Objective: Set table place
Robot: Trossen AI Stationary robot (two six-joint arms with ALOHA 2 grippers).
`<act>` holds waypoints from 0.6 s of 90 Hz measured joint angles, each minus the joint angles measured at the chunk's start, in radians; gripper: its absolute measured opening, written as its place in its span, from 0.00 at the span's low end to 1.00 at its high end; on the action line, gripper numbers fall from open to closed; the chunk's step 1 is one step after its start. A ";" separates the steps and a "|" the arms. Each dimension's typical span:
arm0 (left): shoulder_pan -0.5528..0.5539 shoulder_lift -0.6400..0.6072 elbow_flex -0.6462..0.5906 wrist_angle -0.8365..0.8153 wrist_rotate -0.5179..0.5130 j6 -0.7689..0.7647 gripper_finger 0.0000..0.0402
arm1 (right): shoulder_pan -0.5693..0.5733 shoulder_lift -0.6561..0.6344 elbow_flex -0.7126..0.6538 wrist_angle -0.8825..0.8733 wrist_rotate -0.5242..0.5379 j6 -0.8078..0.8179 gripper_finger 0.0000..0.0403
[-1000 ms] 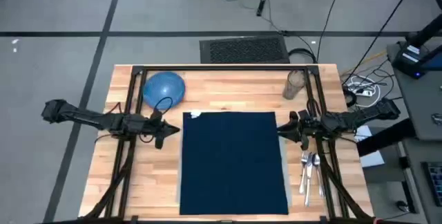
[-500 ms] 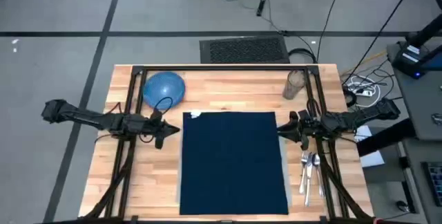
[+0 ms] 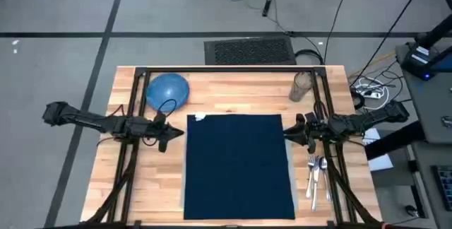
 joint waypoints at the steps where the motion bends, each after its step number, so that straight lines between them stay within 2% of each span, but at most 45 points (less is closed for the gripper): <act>1: 0.000 0.000 0.000 0.000 0.000 0.000 0.00 | 0.000 0.000 0.000 0.000 0.000 -0.002 0.27; 12: 0.000 0.000 0.000 0.000 0.000 0.000 0.00 | 0.000 0.000 0.000 0.001 0.000 -0.002 0.27; 34: 0.000 0.000 0.000 0.000 0.000 0.000 0.00 | 0.000 0.000 0.000 0.085 0.000 0.188 0.27; 47: 0.000 0.000 0.000 0.000 0.000 0.001 0.00 | 0.000 0.000 0.000 0.119 0.000 0.248 0.27; 54: 0.002 0.000 0.000 0.004 -0.041 0.088 0.00 | 0.000 0.000 0.000 0.141 0.010 0.279 0.27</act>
